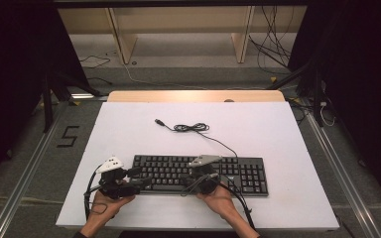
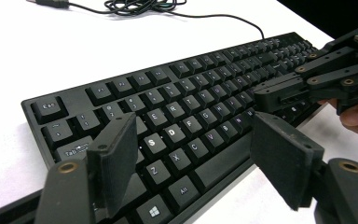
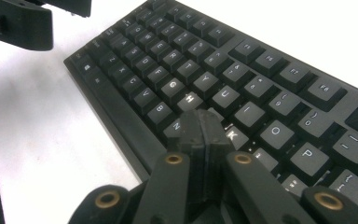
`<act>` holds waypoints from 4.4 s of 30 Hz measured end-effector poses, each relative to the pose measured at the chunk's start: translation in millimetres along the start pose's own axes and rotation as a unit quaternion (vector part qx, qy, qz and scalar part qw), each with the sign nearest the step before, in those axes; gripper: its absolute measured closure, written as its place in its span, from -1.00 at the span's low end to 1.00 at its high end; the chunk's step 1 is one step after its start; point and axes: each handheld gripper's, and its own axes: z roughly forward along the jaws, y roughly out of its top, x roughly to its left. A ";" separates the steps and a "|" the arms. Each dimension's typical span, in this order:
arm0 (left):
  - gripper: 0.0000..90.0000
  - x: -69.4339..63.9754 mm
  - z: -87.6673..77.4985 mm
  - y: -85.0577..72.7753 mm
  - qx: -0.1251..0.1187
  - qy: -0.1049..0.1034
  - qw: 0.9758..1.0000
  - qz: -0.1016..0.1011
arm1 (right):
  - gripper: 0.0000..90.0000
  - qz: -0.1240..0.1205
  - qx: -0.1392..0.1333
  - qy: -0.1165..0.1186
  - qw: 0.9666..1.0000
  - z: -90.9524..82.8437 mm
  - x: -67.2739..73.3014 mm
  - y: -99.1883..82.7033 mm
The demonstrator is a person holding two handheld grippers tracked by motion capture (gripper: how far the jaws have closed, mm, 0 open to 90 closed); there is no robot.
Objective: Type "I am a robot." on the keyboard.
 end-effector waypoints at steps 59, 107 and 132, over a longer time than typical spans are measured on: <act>-0.42 4.3 -6.7 -3.5 -0.017 0.004 1.000 -0.002 | 0.63 -0.005 -0.029 0.050 0.998 -10.5 15.6 5.9; -0.40 9.2 -6.5 -3.5 -0.021 0.011 1.000 -0.010 | 1.00 -0.019 0.018 0.023 0.999 9.8 16.3 -8.6; 0.82 24.2 17.4 -3.3 0.032 0.055 0.998 -0.009 | 0.00 0.005 -0.034 0.045 0.998 -17.3 11.7 -0.3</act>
